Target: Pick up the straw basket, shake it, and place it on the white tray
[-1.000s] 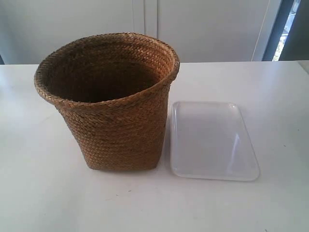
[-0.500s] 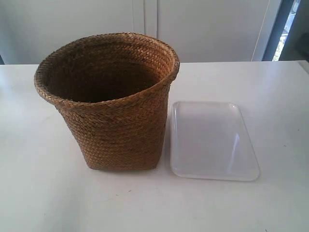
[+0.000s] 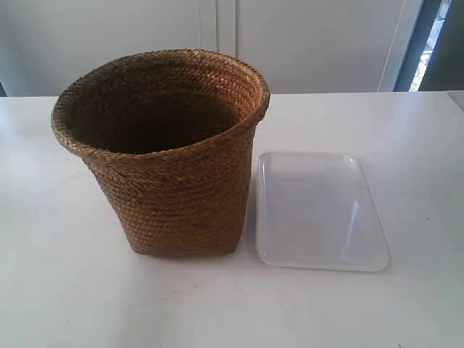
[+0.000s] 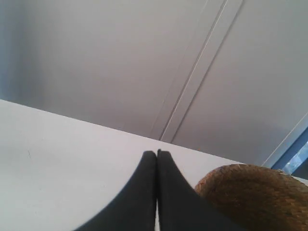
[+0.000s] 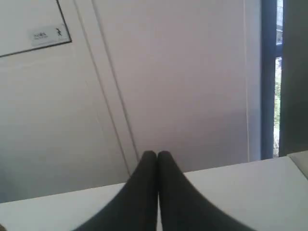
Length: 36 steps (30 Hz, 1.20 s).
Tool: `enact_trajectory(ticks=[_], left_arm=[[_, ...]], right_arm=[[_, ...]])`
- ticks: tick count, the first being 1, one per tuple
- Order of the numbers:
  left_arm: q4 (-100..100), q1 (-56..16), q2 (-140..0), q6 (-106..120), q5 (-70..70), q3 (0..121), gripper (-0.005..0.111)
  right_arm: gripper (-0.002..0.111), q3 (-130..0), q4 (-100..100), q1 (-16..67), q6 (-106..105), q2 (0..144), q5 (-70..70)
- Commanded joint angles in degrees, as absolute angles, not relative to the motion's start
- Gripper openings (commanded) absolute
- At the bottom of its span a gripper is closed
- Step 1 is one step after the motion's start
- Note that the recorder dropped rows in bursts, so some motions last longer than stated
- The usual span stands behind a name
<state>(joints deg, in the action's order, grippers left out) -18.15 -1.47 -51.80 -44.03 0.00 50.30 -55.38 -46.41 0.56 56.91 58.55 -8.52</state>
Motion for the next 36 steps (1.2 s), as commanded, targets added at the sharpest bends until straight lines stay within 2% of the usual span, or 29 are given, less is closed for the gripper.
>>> enact_trajectory(ticks=[1, 5, 15, 21, 26, 36], left_arm=[[-18.39, -1.33, -60.07, -34.82, 6.07, 58.54, 0.000], [-19.32, -1.31, -67.35, -26.83, 16.36, 66.29, 0.000], [-27.48, -1.31, -72.31, -25.42, 27.14, 75.61, 0.000], [-16.03, -1.31, -75.16, -17.83, 32.50, 78.07, 0.000], [0.00, -1.31, -77.11, -2.61, 38.50, 78.07, 0.000], [5.08, -1.31, -78.16, -0.97, 45.88, 79.57, 0.000]], right_arm=[[0.000, -61.06, -45.07, 0.60, 51.83, 64.91, -13.05], [0.000, -69.05, -39.92, 0.60, 38.76, 70.62, -18.00], [0.000, -86.68, -25.53, 0.60, 6.68, 81.06, -49.54], [0.000, -89.82, -9.05, 0.60, -2.50, 85.36, -60.03], [0.000, -89.93, 1.15, 0.60, -6.01, 87.72, -66.16], [0.000, -89.94, 6.59, 0.60, -3.84, 86.49, -65.80]])
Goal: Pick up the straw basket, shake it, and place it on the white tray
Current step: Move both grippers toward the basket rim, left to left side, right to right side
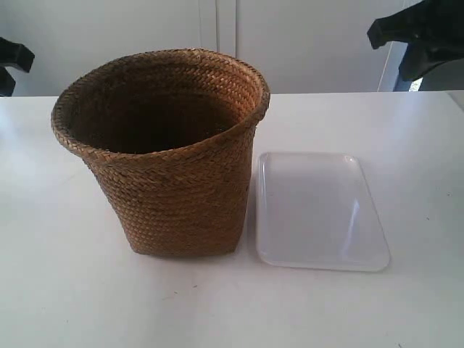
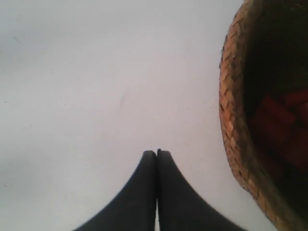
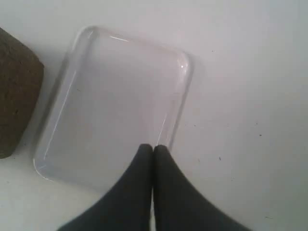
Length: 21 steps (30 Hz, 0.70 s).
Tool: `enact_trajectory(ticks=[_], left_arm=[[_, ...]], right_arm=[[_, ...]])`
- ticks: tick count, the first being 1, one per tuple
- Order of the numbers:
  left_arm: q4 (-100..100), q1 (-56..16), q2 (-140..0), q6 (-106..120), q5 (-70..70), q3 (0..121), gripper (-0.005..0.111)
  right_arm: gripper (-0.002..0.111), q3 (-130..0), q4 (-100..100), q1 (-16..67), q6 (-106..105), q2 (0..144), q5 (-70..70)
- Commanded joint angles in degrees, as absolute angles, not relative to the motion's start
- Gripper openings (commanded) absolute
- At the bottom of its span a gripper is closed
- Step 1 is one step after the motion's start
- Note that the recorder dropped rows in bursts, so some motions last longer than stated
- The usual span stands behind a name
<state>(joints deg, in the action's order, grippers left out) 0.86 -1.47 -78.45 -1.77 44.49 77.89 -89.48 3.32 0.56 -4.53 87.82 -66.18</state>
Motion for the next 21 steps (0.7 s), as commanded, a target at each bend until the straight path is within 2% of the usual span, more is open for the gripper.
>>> enact_trajectory(ticks=[1, 5, 13, 21], left_arm=[[6.02, -1.31, -78.16, -0.65, 45.88, 80.04, 0.000], [13.66, -1.31, -77.94, 6.28, 46.43, 82.20, 0.000], [20.59, -1.31, -77.94, 12.63, 43.91, 83.63, 0.000], [19.80, -1.31, -77.94, 14.17, 46.75, 83.63, 0.000]], right_arm=[[0.000, -89.94, 7.63, 0.60, -4.30, 86.36, -65.93], [0.000, -89.94, 11.82, 0.60, -4.66, 86.36, -64.64], [0.000, -91.43, 35.92, 0.60, -14.45, 86.36, -58.45], [0.001, -91.43, 40.27, 0.60, -13.84, 86.60, -56.00]])
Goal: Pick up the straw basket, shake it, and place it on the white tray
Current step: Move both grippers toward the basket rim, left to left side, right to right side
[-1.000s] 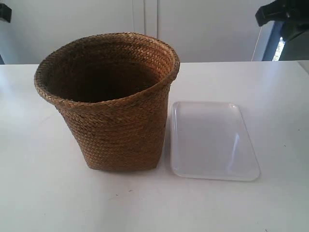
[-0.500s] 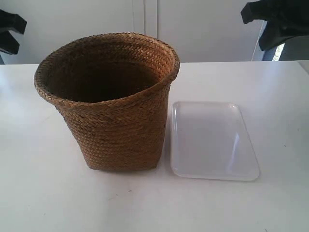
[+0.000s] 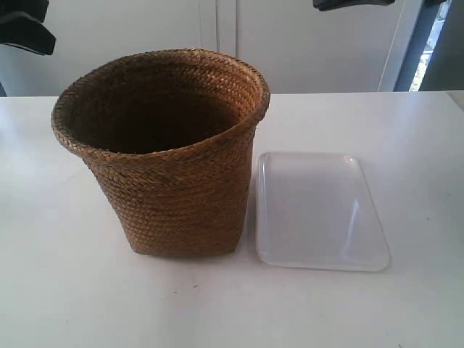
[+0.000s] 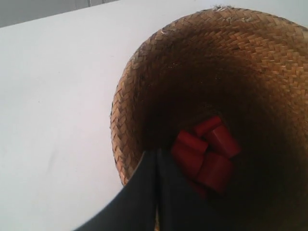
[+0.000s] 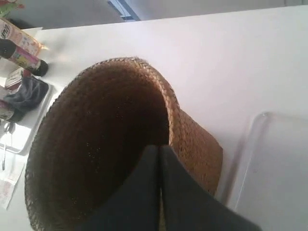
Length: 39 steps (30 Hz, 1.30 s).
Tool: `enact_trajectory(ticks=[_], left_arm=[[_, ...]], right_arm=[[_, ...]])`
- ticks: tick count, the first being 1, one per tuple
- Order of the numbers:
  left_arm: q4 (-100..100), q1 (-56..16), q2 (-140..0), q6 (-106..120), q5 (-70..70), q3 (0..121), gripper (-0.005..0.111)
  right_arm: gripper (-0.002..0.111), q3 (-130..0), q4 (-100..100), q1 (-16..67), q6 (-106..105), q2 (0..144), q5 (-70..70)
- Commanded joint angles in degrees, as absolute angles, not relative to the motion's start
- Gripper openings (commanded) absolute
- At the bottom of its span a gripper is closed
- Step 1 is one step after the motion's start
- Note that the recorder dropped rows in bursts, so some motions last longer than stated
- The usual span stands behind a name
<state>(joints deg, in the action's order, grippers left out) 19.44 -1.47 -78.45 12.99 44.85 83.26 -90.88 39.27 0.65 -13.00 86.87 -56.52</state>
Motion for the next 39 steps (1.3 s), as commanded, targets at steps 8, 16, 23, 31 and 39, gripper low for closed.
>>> enact_trajectory(ticks=[8, 16, 23, 31, 39], left_arm=[[16.91, -1.31, -80.00, 11.50, 48.67, 83.63, 0.024], [16.25, -1.31, -82.22, 9.06, 50.33, 83.63, 0.061], [15.40, -1.31, -85.29, 8.94, 52.03, 83.63, 0.061], [15.79, -1.31, -87.62, 8.82, 51.96, 83.63, 0.061], [15.79, -1.31, -89.46, 8.82, 50.97, 83.63, 0.061]], right_arm=[[0.057, -91.43, 40.27, 1.12, -14.75, 88.65, -56.02], [0.070, -91.43, 40.27, 4.01, -14.75, 93.17, -55.19], [0.079, -91.43, 39.76, 5.77, -14.75, 96.73, -56.32], [0.079, -91.43, 33.86, 6.44, -12.62, 99.31, -55.53], [0.080, -91.55, 32.75, 6.58, -12.12, 101.96, -54.93]])
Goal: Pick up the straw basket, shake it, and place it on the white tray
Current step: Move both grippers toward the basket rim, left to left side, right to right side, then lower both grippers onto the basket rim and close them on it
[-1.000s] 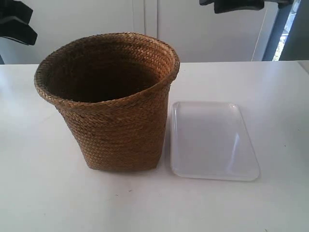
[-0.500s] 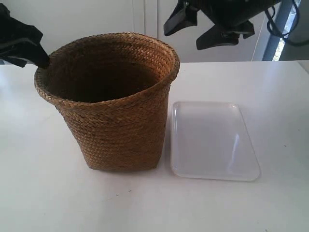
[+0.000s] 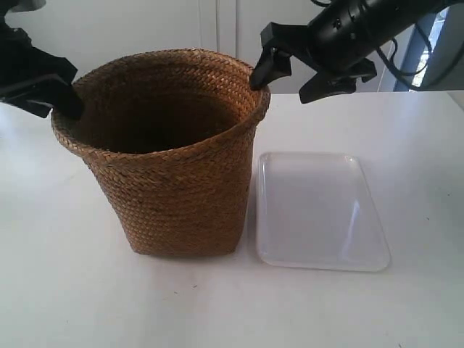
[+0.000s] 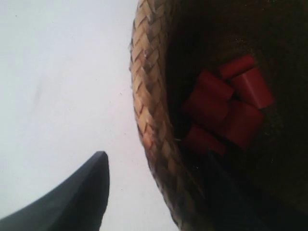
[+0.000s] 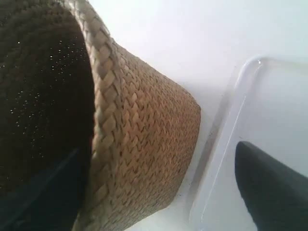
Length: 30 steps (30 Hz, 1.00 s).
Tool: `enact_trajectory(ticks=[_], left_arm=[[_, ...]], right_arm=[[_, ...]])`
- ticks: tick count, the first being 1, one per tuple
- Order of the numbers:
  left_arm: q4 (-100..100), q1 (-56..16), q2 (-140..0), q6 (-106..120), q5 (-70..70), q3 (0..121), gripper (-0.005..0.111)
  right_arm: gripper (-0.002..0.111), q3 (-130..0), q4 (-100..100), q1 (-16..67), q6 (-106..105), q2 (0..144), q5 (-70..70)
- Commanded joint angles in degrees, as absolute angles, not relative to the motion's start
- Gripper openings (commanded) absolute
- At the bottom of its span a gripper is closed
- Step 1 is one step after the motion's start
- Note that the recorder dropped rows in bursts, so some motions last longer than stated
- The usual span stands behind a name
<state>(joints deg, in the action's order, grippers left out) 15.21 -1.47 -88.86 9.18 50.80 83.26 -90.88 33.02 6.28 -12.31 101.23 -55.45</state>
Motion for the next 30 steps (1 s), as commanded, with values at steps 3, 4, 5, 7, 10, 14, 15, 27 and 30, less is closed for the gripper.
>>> enact_trajectory(ticks=[3, 4, 5, 7, 10, 14, 15, 27, 30], left_arm=[[16.55, -1.31, -90.42, 8.82, 50.82, 83.63, 0.061], [17.29, -1.31, -90.91, 8.82, 50.82, 83.63, 0.061], [17.82, -1.31, -91.37, 8.82, 50.98, 83.63, 0.061], [18.50, -1.31, -92.06, 8.95, 51.11, 83.63, 0.061], [18.79, -1.31, -92.75, 8.95, 50.99, 83.63, 0.061], [19.07, -1.31, -93.39, 8.95, 50.55, 83.63, 0.061], [19.33, -1.31, -93.54, 8.95, 50.33, 83.63, 0.061], [19.33, -1.31, -93.65, 8.95, 49.19, 83.63, 0.061], [19.33, -1.31, -93.65, 8.95, 49.19, 83.63, 0.061]], right_arm=[[0.082, -91.55, 32.75, 6.96, -12.12, 102.92, -55.21], [0.082, -91.55, 32.75, 6.96, -11.82, 103.42, -55.21], [0.082, -91.55, 32.75, 6.96, -11.37, 103.73, -55.36], [0.082, -91.55, 32.75, 6.96, -10.69, 104.40, -55.52], [0.082, -91.93, 32.75, 6.96, -10.21, 104.97, -55.52], [0.082, -93.88, 33.09, 7.24, -9.80, 105.60, -56.13], [0.082, -94.61, 32.82, 7.41, -9.34, 105.78, -56.27], [0.082, -102.52, 18.19, 13.15, -2.14, 109.88, -59.35], [0.082, -103.51, 18.55, 13.27, -1.17, 110.81, -60.10]])
